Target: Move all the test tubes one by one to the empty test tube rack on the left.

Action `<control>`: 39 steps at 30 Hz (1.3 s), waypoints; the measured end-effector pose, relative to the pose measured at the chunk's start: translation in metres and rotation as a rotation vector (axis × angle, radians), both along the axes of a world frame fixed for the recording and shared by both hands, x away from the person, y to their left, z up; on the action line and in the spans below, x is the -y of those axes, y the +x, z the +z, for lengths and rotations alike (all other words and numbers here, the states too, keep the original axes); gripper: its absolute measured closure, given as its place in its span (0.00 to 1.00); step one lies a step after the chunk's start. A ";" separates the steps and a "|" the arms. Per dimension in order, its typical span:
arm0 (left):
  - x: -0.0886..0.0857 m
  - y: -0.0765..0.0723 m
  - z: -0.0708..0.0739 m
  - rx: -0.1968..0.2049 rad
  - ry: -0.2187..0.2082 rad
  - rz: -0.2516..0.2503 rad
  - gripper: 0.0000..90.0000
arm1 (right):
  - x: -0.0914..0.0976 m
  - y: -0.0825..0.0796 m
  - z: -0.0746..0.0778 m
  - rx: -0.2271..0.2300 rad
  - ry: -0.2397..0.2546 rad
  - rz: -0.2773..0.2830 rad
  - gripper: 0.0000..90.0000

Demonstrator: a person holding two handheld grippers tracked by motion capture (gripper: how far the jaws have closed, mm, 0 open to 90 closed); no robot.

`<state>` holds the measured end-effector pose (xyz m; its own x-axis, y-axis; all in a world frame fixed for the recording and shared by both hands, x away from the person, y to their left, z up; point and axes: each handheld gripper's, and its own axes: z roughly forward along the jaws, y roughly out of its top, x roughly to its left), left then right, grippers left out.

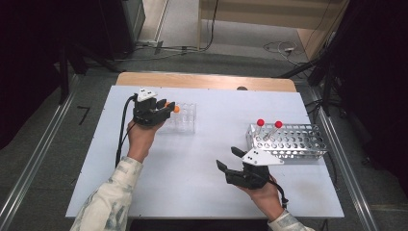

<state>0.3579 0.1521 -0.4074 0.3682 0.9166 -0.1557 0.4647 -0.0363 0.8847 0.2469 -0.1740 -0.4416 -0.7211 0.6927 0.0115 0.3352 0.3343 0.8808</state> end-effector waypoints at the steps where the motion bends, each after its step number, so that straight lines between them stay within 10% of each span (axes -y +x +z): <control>1: 0.000 0.000 0.000 0.000 -0.003 0.000 0.67 | 0.000 0.000 0.000 0.000 0.000 0.000 0.34; 14: -0.003 -0.002 0.002 0.007 -0.011 0.019 0.61 | 0.002 0.000 0.001 0.003 0.006 -0.005 0.34; 25: -0.001 -0.019 0.005 -0.003 -0.019 0.041 0.24 | 0.018 0.002 0.004 0.009 0.015 -0.047 0.34; 39: 0.000 -0.051 -0.003 -0.002 0.010 -0.003 0.17 | 0.073 0.012 0.010 0.016 0.037 -0.215 0.28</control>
<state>0.3072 0.1520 -0.4103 0.3705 0.9170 -0.1475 0.4665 -0.0464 0.8833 0.2592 -0.2469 -0.4317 -0.5567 0.8301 0.0301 0.3817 0.2234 0.8969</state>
